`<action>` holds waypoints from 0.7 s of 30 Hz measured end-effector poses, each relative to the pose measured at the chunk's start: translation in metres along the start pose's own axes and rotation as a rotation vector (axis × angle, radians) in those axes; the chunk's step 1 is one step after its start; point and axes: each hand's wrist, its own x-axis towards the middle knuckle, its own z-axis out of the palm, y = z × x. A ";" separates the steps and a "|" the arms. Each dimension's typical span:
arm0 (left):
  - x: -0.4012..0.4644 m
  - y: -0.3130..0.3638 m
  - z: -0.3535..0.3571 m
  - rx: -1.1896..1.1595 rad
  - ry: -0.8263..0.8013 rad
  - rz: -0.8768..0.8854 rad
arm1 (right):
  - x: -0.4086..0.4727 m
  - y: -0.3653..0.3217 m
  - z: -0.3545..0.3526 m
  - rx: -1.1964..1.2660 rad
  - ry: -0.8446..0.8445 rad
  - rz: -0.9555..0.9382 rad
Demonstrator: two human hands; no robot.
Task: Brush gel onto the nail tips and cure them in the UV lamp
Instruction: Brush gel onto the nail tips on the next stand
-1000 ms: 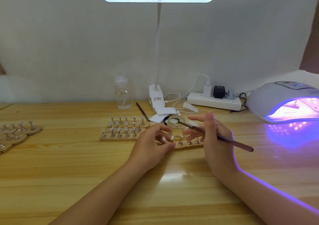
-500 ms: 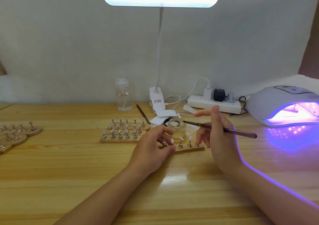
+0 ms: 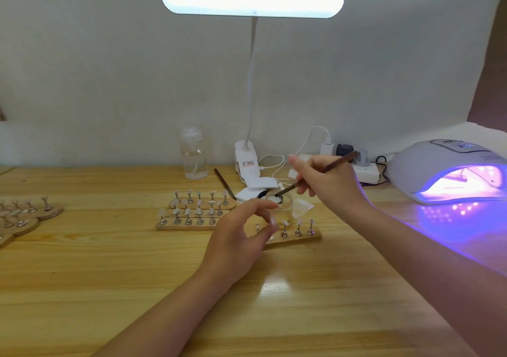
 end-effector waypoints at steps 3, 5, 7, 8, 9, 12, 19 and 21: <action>0.002 0.002 -0.003 -0.151 0.083 -0.073 | 0.013 0.001 0.005 -0.147 -0.026 0.006; 0.004 0.002 -0.005 -0.234 0.146 -0.141 | 0.020 0.001 0.008 -0.197 -0.062 0.023; 0.005 0.000 -0.006 -0.299 0.186 -0.215 | 0.023 0.001 0.012 -0.258 -0.106 0.036; 0.005 -0.001 -0.006 -0.322 0.195 -0.243 | 0.024 0.001 0.014 -0.287 -0.114 0.035; 0.006 -0.002 -0.006 -0.341 0.197 -0.259 | 0.024 0.001 0.016 -0.311 -0.116 0.033; 0.006 -0.003 -0.007 -0.349 0.193 -0.255 | 0.024 0.003 0.024 -0.373 -0.131 0.034; 0.005 -0.004 -0.007 -0.302 0.203 -0.216 | 0.025 0.003 0.019 -0.340 -0.085 0.070; 0.004 -0.002 -0.007 -0.313 0.194 -0.223 | 0.027 0.003 0.012 -0.296 -0.018 0.092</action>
